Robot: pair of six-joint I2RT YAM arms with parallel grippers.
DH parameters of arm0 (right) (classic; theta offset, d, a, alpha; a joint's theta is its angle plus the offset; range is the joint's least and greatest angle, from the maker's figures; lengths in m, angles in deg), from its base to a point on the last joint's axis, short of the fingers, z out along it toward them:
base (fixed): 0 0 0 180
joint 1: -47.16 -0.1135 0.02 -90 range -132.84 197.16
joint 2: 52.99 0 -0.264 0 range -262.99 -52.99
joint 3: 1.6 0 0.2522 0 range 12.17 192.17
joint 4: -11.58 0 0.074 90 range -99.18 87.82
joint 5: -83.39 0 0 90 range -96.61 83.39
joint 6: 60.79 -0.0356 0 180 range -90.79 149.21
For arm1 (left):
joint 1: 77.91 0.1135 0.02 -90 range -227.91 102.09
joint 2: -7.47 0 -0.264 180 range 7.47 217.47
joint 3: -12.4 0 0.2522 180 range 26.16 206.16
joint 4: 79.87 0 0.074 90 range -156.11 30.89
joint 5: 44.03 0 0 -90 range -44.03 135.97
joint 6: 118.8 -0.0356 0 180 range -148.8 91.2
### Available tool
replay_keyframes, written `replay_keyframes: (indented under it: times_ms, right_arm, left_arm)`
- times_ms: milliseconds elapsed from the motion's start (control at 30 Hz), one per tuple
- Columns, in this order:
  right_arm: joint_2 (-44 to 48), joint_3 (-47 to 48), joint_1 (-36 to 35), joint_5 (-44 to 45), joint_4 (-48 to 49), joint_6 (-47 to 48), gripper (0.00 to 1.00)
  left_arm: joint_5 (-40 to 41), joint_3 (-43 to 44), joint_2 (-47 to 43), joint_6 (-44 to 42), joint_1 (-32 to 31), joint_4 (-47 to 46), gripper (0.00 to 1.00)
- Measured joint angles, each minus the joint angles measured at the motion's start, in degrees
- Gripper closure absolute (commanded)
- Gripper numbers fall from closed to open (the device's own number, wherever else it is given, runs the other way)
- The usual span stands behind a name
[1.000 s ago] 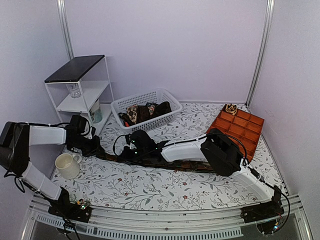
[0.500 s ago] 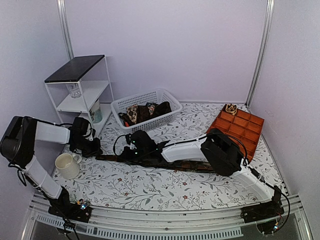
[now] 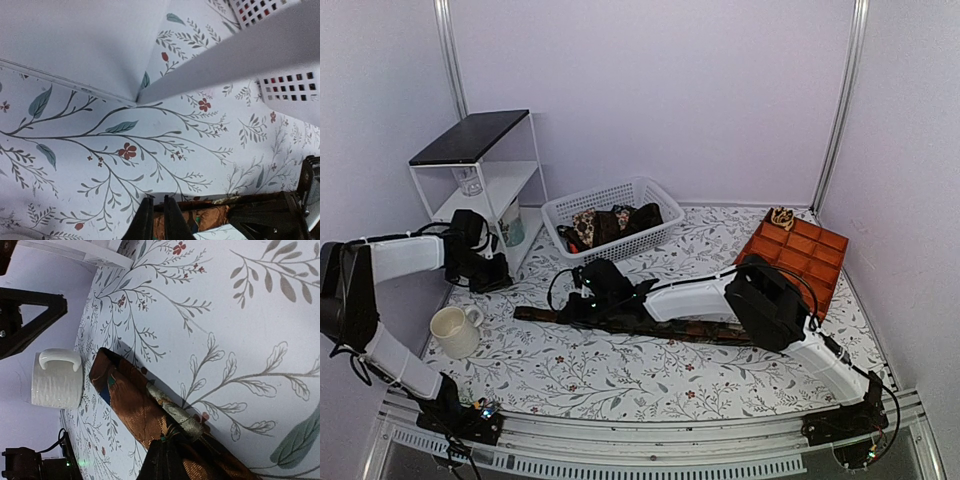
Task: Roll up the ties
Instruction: Roll the tie at the center of the board.
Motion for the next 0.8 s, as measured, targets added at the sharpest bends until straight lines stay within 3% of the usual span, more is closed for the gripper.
replay_keyframes:
  times_ms: [267,467,667,767,800]
  right_arm:
    - [12.31,-10.88,1.14,-0.55,-7.34,2.91,0.80]
    - [30.10,-26.40,2.01,2.73,-9.16,1.29,0.81]
    - [46.34,-41.77,2.82,13.90,-17.97,-3.63,0.88]
    - [53.53,-49.37,3.63,18.95,-22.71,-6.91,0.98]
    - [55.43,-51.56,3.89,20.46,-24.24,-8.13,1.00]
  left_arm:
    - [-3.30,0.98,-4.79,-0.11,-0.33,2.95,0.85]
    - [-4.96,1.38,-8.02,-0.61,-1.92,3.91,0.74]
    - [-7.30,2.23,-10.67,-1.88,-4.96,3.32,0.58]
    - [-8.02,2.27,-11.65,-2.32,-5.86,3.32,0.29]
    - [-8.20,2.34,-11.85,-2.73,-6.08,3.37,0.07]
